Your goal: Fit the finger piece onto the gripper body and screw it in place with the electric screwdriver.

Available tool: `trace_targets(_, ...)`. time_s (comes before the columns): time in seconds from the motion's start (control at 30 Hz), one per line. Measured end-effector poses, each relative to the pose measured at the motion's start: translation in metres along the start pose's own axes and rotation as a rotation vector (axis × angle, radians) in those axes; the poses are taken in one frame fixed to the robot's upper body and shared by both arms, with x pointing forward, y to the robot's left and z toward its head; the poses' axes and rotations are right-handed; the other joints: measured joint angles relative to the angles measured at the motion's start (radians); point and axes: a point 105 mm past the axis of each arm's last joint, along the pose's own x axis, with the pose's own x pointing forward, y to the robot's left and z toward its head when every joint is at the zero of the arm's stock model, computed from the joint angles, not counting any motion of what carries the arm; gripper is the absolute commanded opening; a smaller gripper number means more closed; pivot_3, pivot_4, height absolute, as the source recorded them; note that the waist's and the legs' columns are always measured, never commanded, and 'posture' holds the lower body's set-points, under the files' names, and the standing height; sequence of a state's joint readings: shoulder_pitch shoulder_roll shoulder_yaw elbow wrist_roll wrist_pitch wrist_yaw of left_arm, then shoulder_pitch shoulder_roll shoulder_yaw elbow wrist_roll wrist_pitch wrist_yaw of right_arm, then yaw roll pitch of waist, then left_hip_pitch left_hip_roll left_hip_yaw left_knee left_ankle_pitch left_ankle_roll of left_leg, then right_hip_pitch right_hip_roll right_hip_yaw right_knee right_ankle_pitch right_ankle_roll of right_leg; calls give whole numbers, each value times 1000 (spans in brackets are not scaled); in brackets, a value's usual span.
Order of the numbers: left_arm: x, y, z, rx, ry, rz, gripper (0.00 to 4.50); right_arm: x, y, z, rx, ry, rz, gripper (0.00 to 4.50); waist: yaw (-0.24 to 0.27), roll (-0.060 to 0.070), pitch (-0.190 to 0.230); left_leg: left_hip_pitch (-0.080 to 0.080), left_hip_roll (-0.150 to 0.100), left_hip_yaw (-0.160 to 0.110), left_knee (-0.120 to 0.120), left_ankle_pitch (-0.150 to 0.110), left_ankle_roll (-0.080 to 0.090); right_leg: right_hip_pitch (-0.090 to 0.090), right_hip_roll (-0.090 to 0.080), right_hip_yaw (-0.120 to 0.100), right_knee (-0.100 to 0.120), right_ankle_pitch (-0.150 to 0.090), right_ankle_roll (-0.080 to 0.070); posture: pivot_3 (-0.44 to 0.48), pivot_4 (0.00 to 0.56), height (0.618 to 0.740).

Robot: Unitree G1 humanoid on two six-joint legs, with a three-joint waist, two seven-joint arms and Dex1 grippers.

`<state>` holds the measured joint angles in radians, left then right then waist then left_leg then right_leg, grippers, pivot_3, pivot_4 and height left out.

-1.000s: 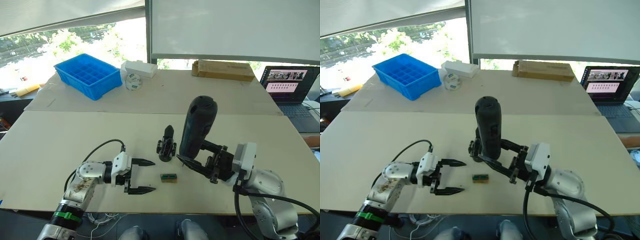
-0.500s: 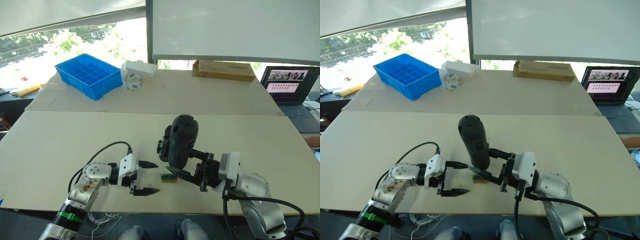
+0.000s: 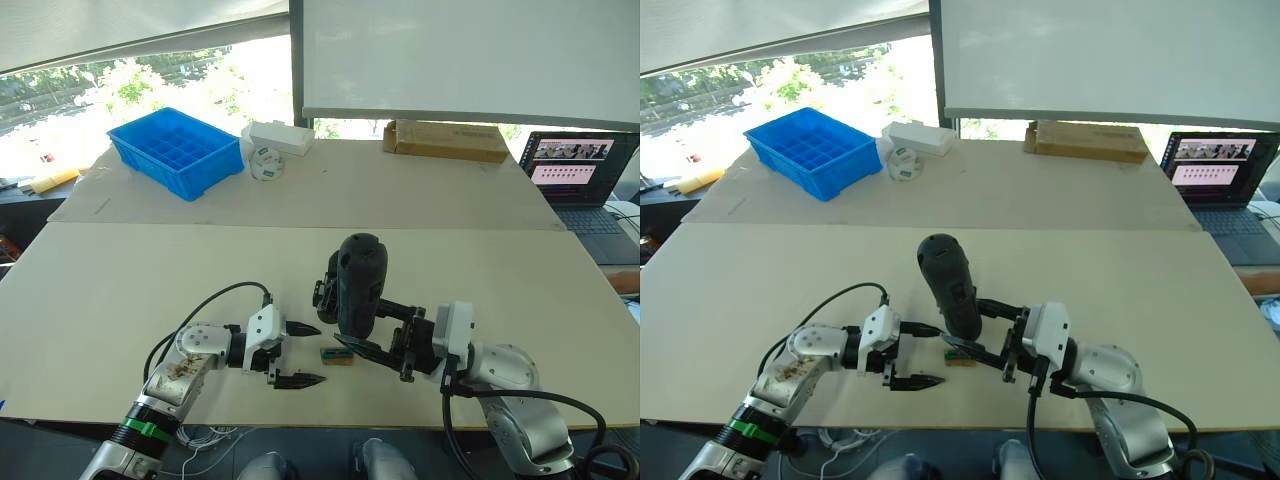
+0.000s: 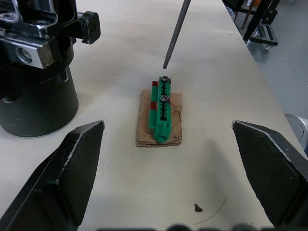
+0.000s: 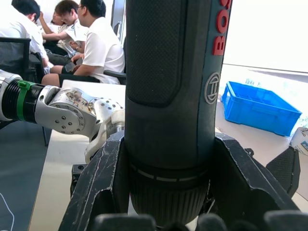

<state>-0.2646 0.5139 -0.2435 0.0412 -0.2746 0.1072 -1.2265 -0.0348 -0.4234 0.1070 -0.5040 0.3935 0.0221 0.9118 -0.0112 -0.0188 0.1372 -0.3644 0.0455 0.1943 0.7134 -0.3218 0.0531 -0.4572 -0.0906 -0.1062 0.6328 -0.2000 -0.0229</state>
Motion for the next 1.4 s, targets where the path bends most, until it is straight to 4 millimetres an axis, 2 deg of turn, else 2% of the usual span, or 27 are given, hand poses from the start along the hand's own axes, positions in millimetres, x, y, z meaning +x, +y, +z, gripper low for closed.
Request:
trace_targets(0.23,1,-1,0,11,7,-4,4500,0,0,-1,2,2,0,1911,0,0,0,0,0,0,0,0,0,0,0,0,0,0,0,0,150,740)
trace_targets(0.5,0,-2,-10,18,27,-7,4500,-1,0,-2,7,7,-1,1911,0,0,0,0,0,0,0,0,0,0,0,0,0,0,0,0,150,740)
trace_targets(1.4,0,-2,-10,31,25,-7,4500,3,1,-6,7,19,17,1911,0,0,0,0,0,0,0,0,0,0,0,0,0,0,0,0,150,740)
